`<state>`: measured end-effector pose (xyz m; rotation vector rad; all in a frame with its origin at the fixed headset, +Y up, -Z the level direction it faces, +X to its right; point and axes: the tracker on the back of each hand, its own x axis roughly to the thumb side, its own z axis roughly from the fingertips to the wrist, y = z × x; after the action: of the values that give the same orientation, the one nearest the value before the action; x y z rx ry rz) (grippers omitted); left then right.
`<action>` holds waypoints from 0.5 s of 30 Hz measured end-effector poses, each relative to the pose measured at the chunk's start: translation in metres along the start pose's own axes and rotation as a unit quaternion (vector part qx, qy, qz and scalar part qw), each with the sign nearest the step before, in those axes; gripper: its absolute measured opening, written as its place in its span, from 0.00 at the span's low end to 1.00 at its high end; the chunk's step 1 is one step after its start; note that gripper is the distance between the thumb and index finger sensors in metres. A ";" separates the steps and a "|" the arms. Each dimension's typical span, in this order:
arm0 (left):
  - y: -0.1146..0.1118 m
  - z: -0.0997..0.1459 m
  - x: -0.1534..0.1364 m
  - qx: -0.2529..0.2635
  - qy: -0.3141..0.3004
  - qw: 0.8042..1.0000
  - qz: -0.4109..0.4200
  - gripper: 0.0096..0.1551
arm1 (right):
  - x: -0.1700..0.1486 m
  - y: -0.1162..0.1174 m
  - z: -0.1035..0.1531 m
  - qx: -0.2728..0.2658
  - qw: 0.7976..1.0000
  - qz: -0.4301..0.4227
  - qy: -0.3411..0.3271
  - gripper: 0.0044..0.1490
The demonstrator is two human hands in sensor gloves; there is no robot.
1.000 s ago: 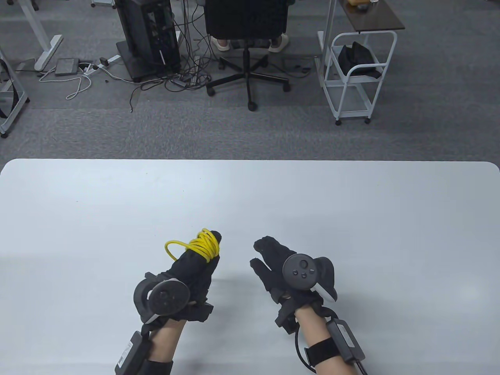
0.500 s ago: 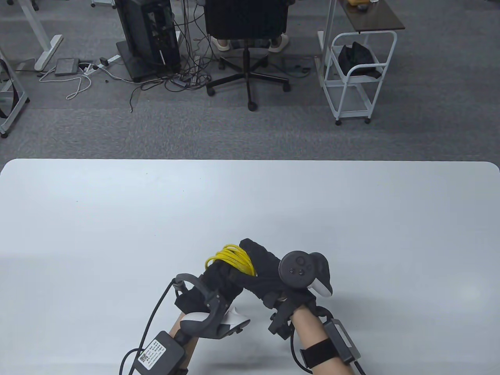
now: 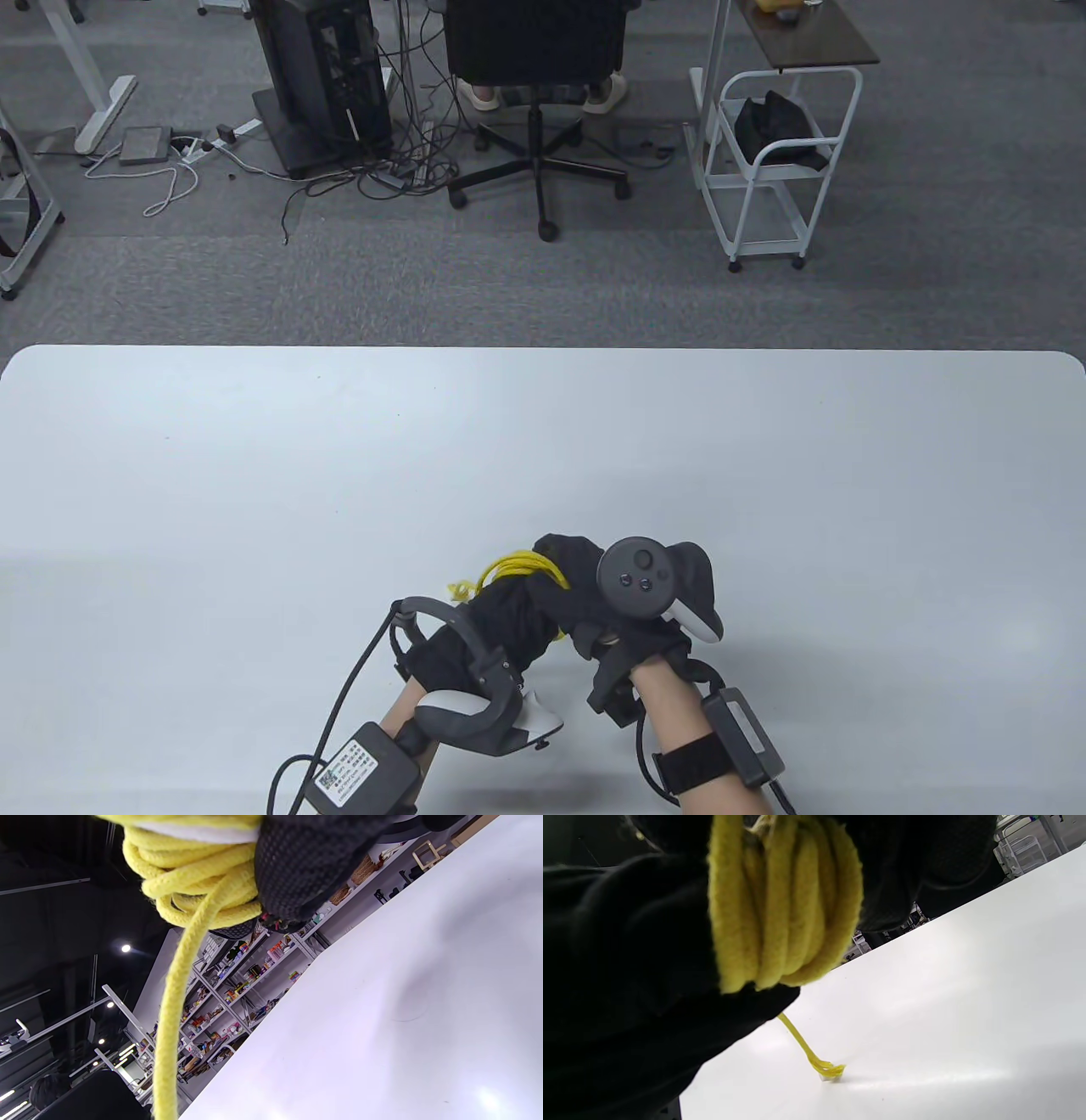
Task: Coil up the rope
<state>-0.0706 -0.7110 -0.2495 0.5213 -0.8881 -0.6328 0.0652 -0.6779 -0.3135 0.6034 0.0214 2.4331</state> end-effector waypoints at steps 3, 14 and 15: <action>0.000 -0.001 0.000 -0.002 0.000 1.000 0.003 0.29 | 0.002 -0.001 0.001 -0.028 0.999 0.032 0.000 0.32; 0.001 -0.003 0.000 -0.022 0.017 1.000 -0.011 0.32 | -0.003 -0.002 0.001 -0.105 0.993 0.038 0.035 0.29; 0.000 -0.003 0.000 -0.024 0.018 0.999 -0.012 0.32 | -0.005 -0.003 0.001 -0.110 0.993 0.035 0.038 0.29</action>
<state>-0.0681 -0.7101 -0.2512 0.4985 -0.8322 -0.6636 0.0703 -0.6786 -0.3147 0.4183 -0.2367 2.4811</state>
